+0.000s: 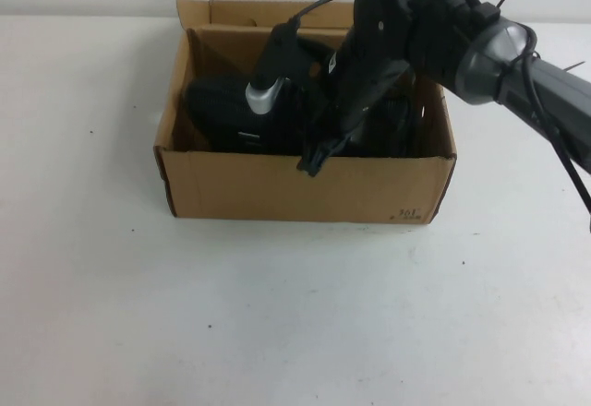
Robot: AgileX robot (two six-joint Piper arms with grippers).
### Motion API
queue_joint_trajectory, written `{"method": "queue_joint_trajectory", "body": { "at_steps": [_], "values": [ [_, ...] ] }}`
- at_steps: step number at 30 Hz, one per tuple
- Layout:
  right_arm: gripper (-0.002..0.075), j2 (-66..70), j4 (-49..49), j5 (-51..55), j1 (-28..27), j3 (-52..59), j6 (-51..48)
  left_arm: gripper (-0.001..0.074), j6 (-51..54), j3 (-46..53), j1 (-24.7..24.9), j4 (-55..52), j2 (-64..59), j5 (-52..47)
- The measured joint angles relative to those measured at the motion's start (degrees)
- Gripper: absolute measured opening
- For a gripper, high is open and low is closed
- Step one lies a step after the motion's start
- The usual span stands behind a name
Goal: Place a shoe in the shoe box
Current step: Place the shoe in the shoe box
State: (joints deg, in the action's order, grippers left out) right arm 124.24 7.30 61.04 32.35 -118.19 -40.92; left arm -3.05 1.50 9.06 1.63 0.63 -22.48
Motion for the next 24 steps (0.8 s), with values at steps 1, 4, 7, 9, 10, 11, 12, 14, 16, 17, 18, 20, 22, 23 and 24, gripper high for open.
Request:
{"method": "queue_joint_trajectory", "body": {
  "at_steps": [1,4,7,9,10,11,12,14,16,17,18,20,22,23,24],
  "values": [
    [0.0017,0.00,-0.02,0.03,0.00,0.00,0.00,-0.0004,0.00,0.00,0.00,0.00,0.00,0.00],
    [0.0017,-0.12,-0.02,1.13,-0.11,-0.14,-0.87,-0.0004,0.00,0.00,0.00,0.00,0.00,0.00],
    [0.0017,-0.83,-0.47,2.95,-0.22,-1.03,-2.17,-0.0004,0.00,0.00,0.00,0.00,0.00,0.00],
    [0.0017,-1.64,-0.69,4.46,-0.30,-2.01,-3.33,-0.0004,0.00,0.00,0.00,0.00,0.00,0.00],
    [0.0017,-1.91,-0.83,5.19,-0.30,-2.44,-3.95,-0.0004,0.00,0.00,0.00,0.00,0.00,0.00],
    [0.0017,-2.38,-0.84,5.85,-0.30,-2.82,-4.68,-0.0004,0.00,0.00,0.00,0.00,0.00,0.00],
    [0.0017,-2.63,-0.84,6.58,-0.30,-3.27,-5.38,-0.0004,0.00,0.00,0.00,0.00,0.00,0.00],
    [0.0017,-3.03,-0.84,7.39,-0.30,-3.49,-6.43,-0.0004,0.00,0.00,0.00,0.00,0.00,0.00],
    [0.0017,-3.12,-0.69,7.73,-0.30,-3.49,-7.23,-0.0004,0.00,0.00,0.00,0.00,0.00,0.00],
    [0.0017,-3.01,-0.40,7.76,-0.34,-3.49,-7.79,-0.0004,0.00,0.00,0.00,0.00,0.00,0.00],
    [0.0017,-2.76,0.00,7.76,-0.34,-3.49,-8.05,-0.0004,0.00,0.00,0.00,0.00,0.00,0.00],
    [0.0017,-2.21,0.80,7.86,-0.44,-3.49,-8.46,-0.0004,0.00,0.00,0.00,0.00,0.00,0.00],
    [0.0017,-1.31,1.42,7.86,-0.44,-3.49,-8.59,-0.0004,0.00,0.00,0.00,0.00,0.00,0.00],
    [0.0017,-0.67,1.92,7.86,-0.44,-3.49,-8.59,-0.0004,0.00,0.00,0.00,0.00,0.00,0.00],
    [0.0017,-0.01,2.62,7.75,-0.44,-3.49,-8.59,-0.0004,0.00,0.00,0.00,0.00,0.00,0.00]
  ]
}}
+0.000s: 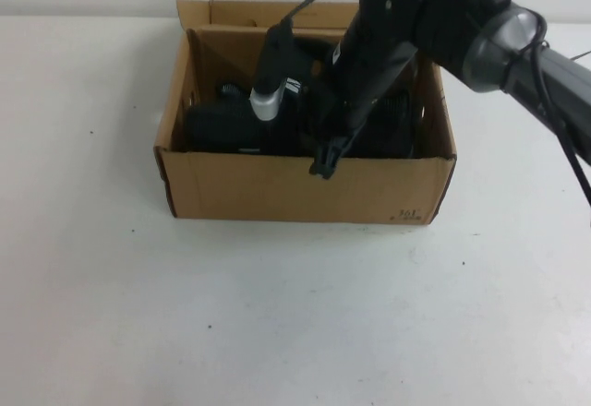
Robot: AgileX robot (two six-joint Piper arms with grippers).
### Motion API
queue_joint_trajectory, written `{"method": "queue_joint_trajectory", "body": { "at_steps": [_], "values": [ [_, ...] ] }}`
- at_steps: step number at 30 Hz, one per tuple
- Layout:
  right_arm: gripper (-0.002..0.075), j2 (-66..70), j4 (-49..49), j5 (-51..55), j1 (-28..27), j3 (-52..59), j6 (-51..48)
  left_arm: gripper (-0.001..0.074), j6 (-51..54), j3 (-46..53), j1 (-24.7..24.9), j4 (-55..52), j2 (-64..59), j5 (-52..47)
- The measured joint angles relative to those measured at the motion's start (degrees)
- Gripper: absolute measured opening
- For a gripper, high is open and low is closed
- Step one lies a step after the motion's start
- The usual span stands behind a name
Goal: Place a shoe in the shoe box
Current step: Place the shoe in the shoe box
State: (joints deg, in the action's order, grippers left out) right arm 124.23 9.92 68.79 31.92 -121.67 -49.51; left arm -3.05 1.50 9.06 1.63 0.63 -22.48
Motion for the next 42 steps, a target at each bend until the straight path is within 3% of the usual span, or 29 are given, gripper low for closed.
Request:
{"method": "queue_joint_trajectory", "body": {
  "at_steps": [9,17,21,30,34,39,42],
  "values": [
    [0.0056,2.92,2.06,-0.60,-0.46,0.00,1.55,-0.0004,0.00,0.00,0.00,0.00,0.00,0.00],
    [0.0382,2.68,0.70,-0.87,-0.54,0.00,3.49,-0.0004,0.00,0.00,0.00,0.00,0.00,0.00],
    [0.0430,0.86,-1.00,-0.61,-0.59,0.00,3.98,-0.0004,0.00,0.00,0.00,0.00,0.00,0.00],
    [0.0340,-6.73,-2.11,0.17,-0.59,-0.46,4.21,-0.0004,0.00,0.00,0.00,0.00,0.00,0.00],
    [0.0236,-7.75,-0.25,-0.36,-0.59,-0.56,4.21,-0.0004,0.00,0.00,0.00,0.00,0.00,0.00],
    [0.0039,-7.28,0.78,-0.62,-0.59,-0.11,6.71,-0.0004,0.00,0.00,0.00,0.00,0.00,0.00],
    [-0.0001,-7.28,0.92,-0.45,-0.59,-0.08,10.00,-0.0004,0.00,0.00,0.00,0.00,0.00,0.00]
  ]
}}
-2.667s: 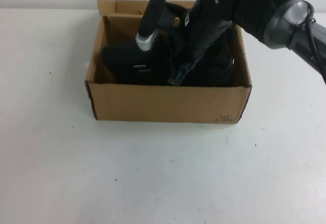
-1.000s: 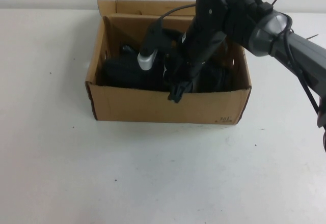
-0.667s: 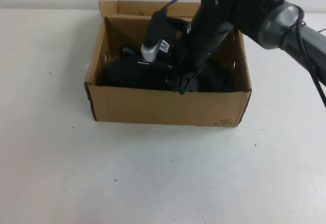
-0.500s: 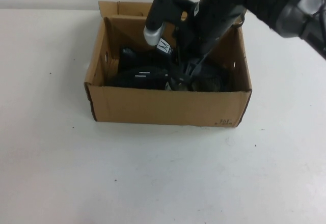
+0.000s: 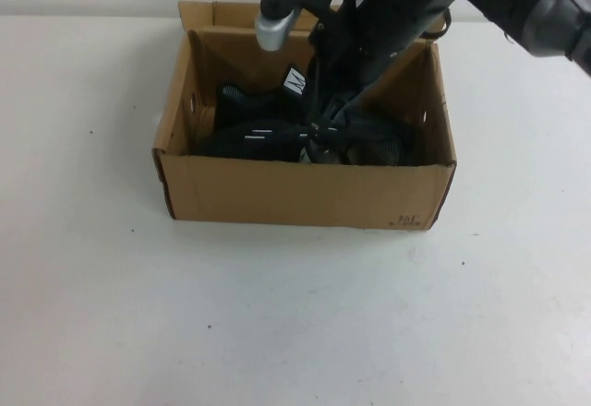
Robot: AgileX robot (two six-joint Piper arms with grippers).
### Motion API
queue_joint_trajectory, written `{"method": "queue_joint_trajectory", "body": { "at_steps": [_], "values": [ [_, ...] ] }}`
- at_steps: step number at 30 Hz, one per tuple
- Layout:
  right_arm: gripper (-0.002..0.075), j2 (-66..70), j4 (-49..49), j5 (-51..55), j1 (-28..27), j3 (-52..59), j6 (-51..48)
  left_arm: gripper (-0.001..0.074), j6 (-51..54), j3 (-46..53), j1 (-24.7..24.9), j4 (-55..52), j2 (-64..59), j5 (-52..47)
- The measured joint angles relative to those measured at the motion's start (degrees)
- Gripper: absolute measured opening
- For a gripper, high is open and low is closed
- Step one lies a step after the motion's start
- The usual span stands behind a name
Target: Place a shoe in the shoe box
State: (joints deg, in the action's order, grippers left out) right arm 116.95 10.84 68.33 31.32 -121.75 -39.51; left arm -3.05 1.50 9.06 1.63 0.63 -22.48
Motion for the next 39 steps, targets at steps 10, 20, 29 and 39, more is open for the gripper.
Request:
{"method": "queue_joint_trajectory", "body": {
  "at_steps": [10,20,29,39],
  "values": [
    [-0.0015,-10.61,2.08,-1.39,0.00,5.48,10.00,-0.0004,0.00,0.00,0.00,0.00,0.00,0.00],
    [-0.0017,-42.13,5.68,-38.56,0.00,49.68,11.81,-0.0004,0.00,0.00,0.00,0.00,0.00,0.00],
    [-0.0017,-64.82,7.53,-48.19,-0.68,70.56,11.89,-0.0004,0.00,0.00,0.00,0.00,0.00,0.00],
    [-0.0017,-83.27,9.91,-54.18,-1.67,88.20,12.02,-0.0004,0.00,0.00,0.00,0.00,0.00,0.00]
  ]
}}
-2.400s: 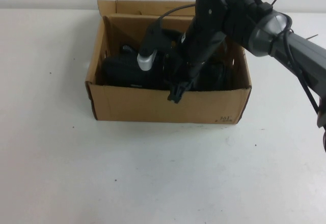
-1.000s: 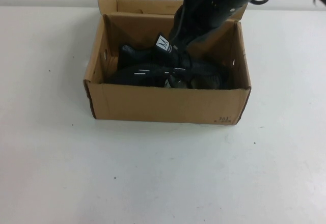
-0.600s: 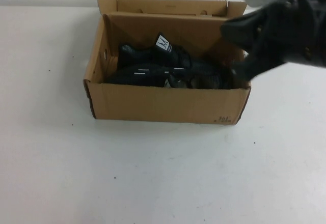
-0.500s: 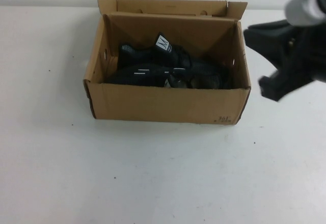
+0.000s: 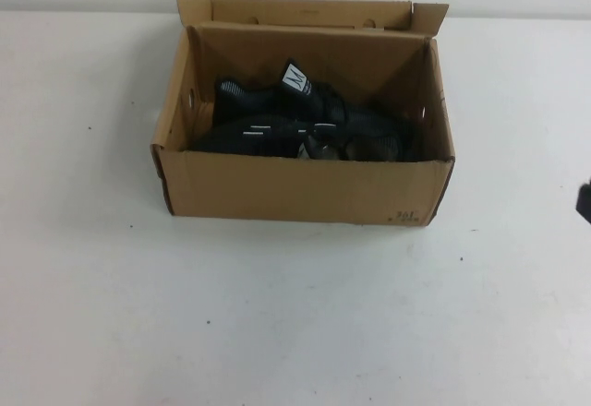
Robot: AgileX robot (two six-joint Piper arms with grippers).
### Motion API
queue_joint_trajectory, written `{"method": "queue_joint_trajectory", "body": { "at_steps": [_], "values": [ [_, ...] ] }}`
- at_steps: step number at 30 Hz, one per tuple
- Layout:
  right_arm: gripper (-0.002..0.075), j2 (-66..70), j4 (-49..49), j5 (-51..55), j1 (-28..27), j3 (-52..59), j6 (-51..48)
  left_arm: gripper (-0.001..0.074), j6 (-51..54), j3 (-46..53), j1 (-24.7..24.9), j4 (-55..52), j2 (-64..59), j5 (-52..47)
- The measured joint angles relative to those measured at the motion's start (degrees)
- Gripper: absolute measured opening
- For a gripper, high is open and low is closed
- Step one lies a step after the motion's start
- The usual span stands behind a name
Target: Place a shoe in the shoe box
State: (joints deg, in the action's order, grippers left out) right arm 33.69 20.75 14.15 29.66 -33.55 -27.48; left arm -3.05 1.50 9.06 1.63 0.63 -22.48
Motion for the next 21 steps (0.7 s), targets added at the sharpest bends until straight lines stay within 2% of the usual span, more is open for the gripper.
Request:
{"method": "queue_joint_trajectory", "body": {
  "at_steps": [9,17,21],
  "values": [
    [-0.0017,-14.52,0.37,-4.71,0.00,12.75,0.00,-0.0004,0.00,0.00,0.00,0.00,0.00,0.00],
    [-0.0017,-18.41,0.64,-12.37,-0.21,19.70,0.00,-0.0004,0.00,0.00,0.00,0.00,0.00,0.00],
    [-0.0017,-19.49,0.88,-14.15,-5.12,22.81,0.00,-0.0004,0.00,0.00,0.00,0.00,0.00,0.00]
  ]
}}
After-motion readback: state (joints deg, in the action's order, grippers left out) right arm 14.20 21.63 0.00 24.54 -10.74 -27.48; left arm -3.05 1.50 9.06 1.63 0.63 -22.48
